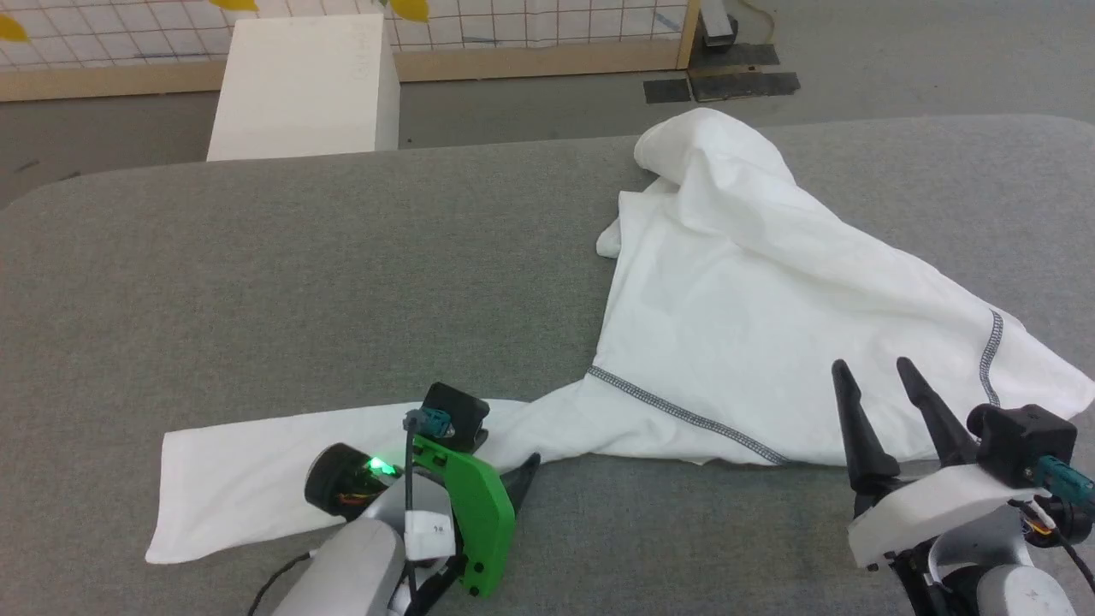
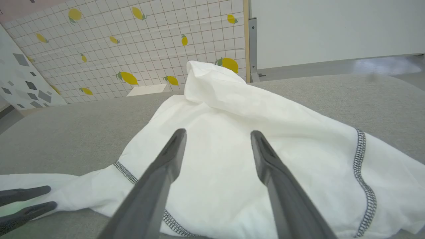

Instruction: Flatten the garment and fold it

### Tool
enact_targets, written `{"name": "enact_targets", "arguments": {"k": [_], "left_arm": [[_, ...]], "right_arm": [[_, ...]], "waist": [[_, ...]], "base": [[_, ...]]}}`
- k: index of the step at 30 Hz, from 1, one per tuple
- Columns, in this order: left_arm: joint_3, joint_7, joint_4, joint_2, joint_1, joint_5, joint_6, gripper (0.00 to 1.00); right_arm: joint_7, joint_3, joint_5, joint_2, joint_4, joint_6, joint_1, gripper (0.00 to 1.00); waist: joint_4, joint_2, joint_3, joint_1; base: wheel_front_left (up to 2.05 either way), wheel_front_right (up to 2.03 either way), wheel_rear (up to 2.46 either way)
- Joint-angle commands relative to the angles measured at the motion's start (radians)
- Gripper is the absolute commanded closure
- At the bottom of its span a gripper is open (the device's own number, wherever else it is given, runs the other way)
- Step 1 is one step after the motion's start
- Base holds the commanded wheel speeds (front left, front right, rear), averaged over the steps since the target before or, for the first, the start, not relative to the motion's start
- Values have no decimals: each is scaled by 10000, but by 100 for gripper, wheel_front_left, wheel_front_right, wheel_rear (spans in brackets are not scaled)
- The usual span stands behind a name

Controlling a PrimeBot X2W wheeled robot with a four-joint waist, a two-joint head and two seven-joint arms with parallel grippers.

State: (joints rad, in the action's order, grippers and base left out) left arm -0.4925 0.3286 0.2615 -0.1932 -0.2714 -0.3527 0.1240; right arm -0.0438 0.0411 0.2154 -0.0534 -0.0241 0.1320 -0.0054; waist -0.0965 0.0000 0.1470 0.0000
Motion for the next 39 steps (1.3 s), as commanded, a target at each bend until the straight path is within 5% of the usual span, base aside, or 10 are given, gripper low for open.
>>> {"name": "enact_targets", "arguments": {"k": [1, 9, 10, 11, 12, 23, 29, 34, 39], "left_arm": [[-107, 337, 96, -176, -194, -103, 64, 0], [-244, 1031, -73, -354, -475, -403, 2, 0], [-248, 1079, -73, -358, -502, -423, -2, 17], [-261, 1140, -46, -365, -532, -449, 0, 67], [-300, 1218, 6, -381, -553, -471, 3, 100], [-85, 1072, -1640, -451, -140, -1810, -9, 100], [889, 1954, -4464, -1395, 962, -2476, -807, 100], [2126, 2452, -6402, -2123, 2055, -2814, -1882, 100], [3369, 2144, -6105, -2403, 2436, -2918, -2596, 100]], "right_arm": [[34, -96, 113, 28, -1, -13, -68, 0], [224, -422, 231, 30, 264, -13, -206, 0], [248, -428, 239, 30, 300, -13, -214, 0], [266, -429, 239, 30, 331, -13, -222, 0], [277, -428, 241, 30, 354, -13, -229, 0], [206, -244, 196, 31, 415, -13, -201, 0], [88, -77, 170, 31, 246, -13, -33, 0], [45, -45, 185, 31, 143, -13, -28, 0], [2, -134, 176, 31, 119, -13, -133, 0]], "waist": [[-189, 0, 53, 0], [-311, 0, 216, 0], [-296, 0, 229, 0], [-277, 0, 237, 0], [-260, 0, 239, 0], [221, 0, -48, 0], [635, 0, -163, 0], [831, 0, -100, 0], [875, 0, 126, 0]], "base": [[0, 0, 0], [0, 0, 0], [0, 0, 0], [0, 0, 0], [0, 0, 0], [0, 0, 0], [0, 0, 0], [0, 0, 0], [0, 0, 0]]}}
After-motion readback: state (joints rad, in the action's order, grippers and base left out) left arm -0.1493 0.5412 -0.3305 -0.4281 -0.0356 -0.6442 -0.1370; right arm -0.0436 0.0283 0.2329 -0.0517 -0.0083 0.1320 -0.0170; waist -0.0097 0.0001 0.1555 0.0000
